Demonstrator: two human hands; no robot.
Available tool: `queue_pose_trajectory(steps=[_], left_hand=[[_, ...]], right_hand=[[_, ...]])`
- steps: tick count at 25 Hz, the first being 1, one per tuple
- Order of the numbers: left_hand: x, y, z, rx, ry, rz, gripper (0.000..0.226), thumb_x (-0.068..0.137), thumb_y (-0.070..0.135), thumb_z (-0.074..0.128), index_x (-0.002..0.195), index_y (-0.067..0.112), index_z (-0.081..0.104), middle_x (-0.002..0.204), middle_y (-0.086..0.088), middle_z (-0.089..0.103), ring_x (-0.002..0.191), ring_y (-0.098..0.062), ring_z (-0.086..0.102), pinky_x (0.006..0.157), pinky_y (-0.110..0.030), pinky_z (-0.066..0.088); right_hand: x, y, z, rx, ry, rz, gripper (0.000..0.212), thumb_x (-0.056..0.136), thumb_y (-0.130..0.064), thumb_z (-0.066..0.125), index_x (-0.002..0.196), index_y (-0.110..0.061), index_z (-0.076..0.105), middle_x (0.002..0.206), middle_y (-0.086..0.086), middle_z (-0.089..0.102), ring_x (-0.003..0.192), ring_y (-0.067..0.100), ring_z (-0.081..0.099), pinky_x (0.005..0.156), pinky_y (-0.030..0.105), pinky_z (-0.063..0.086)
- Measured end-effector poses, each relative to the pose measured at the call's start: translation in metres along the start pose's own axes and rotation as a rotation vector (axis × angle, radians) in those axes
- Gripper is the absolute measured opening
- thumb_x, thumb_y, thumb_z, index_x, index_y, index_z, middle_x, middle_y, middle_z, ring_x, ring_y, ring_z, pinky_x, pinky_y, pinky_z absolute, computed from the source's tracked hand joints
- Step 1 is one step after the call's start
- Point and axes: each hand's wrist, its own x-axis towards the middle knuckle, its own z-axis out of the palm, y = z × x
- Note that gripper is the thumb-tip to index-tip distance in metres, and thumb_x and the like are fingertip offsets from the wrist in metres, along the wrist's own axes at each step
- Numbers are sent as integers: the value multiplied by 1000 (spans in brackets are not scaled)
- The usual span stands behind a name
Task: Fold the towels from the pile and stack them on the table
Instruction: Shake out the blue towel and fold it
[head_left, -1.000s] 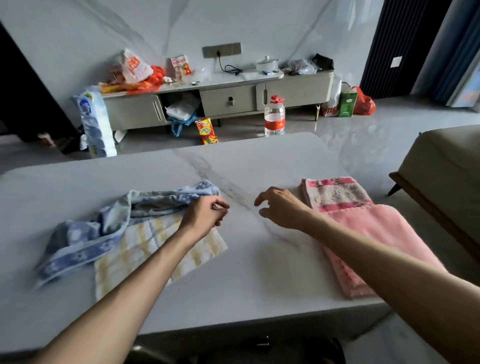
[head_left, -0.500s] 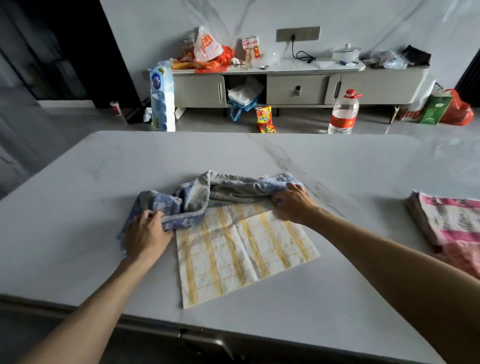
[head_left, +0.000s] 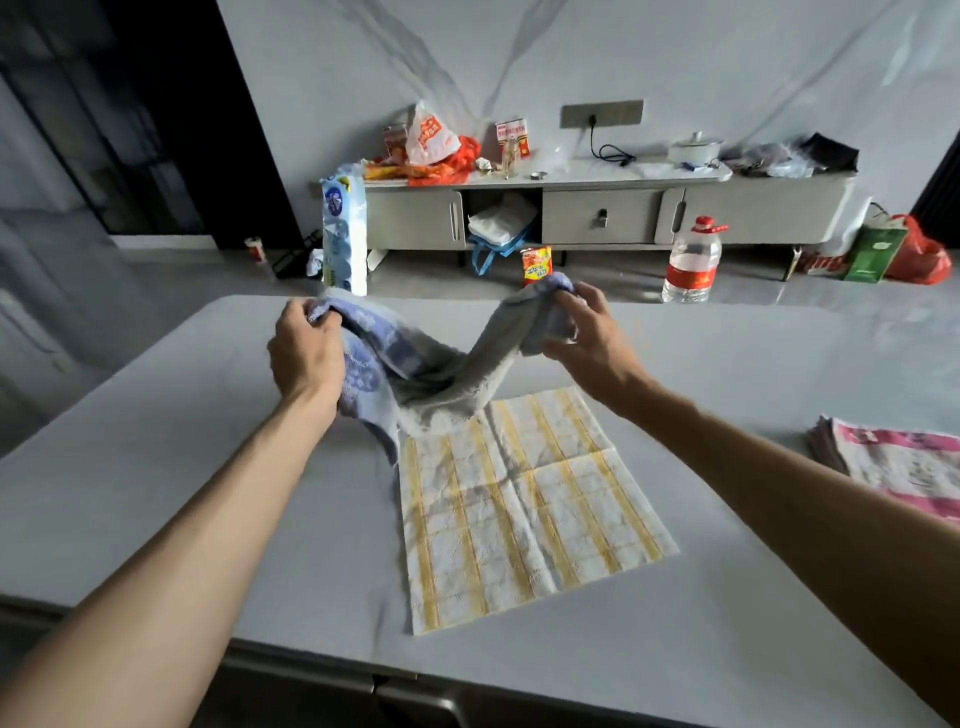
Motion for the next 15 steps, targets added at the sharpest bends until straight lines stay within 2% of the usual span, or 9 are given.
queue_pose_trajectory(steps=[4,7,9,11,12,13,14,15], left_hand=[[-45,65,-22,-224,-100,89,23,86,29,54,99,12,63,96,-11,68,88,-31,60,71,-32,42],[-95,78,-20,-276,-304,104,18,80,32,58,78,14,60,71,-1,61,70,-23,55,66,-32,40],[-126,66,-2,-266,-476,36,20,73,31,62,72,12,58,66,-1,58,66,-22,52,66,-31,39],[-159,48,20,-303,-655,-158,19,70,18,69,85,8,63,80,-10,65,73,-22,57,72,-32,45],[-170,35,31,-363,-748,-300,25,72,6,71,96,7,64,89,-14,67,77,-24,61,74,-32,50],[-181,25,41,-443,-835,-432,31,74,-7,69,102,6,63,94,-16,68,81,-26,64,73,-30,54],[-190,15,50,-538,-911,-516,37,74,-16,64,106,4,62,96,-18,69,84,-28,66,70,-29,56],[-197,6,56,-613,-961,-554,45,73,-21,61,111,2,60,97,-20,69,89,-31,67,70,-31,56]], right_hand=[[-47,-43,-85,20,328,-83,37,89,-6,58,126,-6,62,134,7,53,108,14,54,91,27,51],[-113,-34,-131,-81,422,-24,34,89,-4,58,122,-6,65,131,3,57,98,12,55,86,24,48],[-160,-12,-134,-181,352,99,34,90,-6,60,124,-7,64,134,4,54,96,16,56,85,25,44],[-207,20,-122,-257,145,260,34,88,-10,63,121,-10,66,135,4,54,107,22,56,90,28,43],[-226,34,-113,-277,21,348,27,86,-17,63,112,-15,71,129,3,60,109,23,58,91,30,45],[-242,45,-105,-320,-86,438,17,85,-27,61,95,-22,74,115,1,67,104,23,63,85,32,48],[-252,52,-100,-405,-143,504,21,85,-37,56,78,-24,71,96,0,71,94,25,66,75,33,50],[-254,59,-97,-496,-129,528,30,85,-42,53,68,-21,66,83,-1,69,85,26,66,67,34,48]])
